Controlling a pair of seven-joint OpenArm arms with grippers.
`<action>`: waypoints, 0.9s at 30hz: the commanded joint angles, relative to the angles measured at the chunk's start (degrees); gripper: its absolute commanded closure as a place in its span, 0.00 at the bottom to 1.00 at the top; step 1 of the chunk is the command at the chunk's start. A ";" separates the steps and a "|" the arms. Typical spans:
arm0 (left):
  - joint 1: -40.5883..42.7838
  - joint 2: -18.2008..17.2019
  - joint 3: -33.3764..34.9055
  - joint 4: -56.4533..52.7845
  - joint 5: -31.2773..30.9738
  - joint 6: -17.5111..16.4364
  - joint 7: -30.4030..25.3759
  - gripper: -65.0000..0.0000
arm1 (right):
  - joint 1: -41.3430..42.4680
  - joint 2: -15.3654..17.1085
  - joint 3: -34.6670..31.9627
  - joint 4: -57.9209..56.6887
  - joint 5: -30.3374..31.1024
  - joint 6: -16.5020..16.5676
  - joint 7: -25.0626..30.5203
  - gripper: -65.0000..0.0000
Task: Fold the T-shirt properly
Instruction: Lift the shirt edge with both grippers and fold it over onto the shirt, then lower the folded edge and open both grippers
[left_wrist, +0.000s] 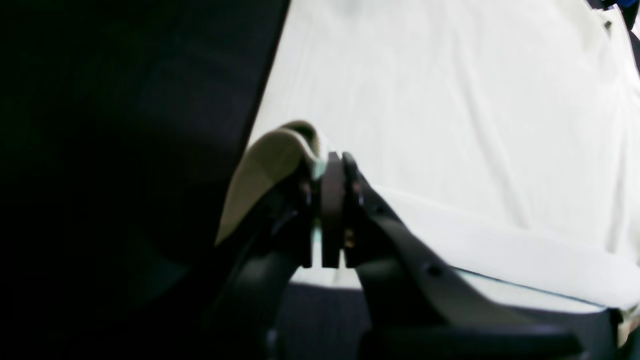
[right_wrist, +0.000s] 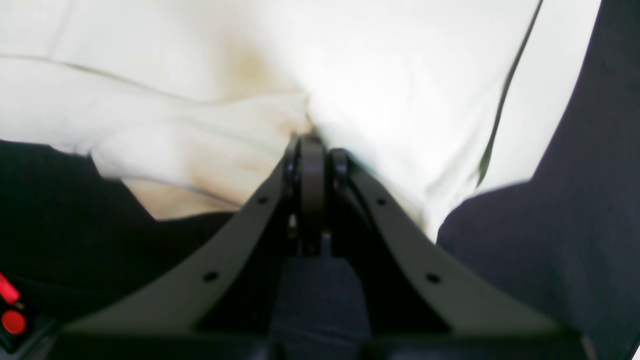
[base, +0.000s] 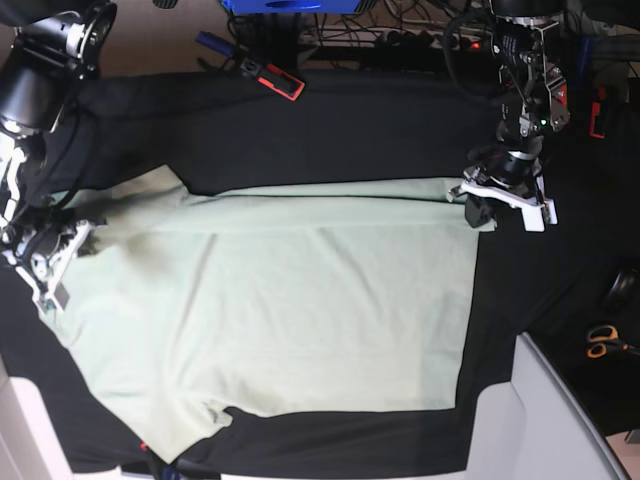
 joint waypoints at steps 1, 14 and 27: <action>-0.76 -0.63 -0.13 0.53 -0.42 -0.32 -1.36 1.00 | 1.84 0.79 -0.09 -0.07 0.52 -0.03 0.98 1.00; -6.91 0.78 -0.22 -5.80 9.60 -0.32 -1.36 1.00 | 6.68 2.02 -0.27 -8.25 0.52 -0.03 4.32 1.00; -11.04 1.66 -0.13 -12.22 13.47 -0.50 -1.36 1.00 | 7.82 2.99 0.17 -15.37 0.52 -0.03 10.04 0.99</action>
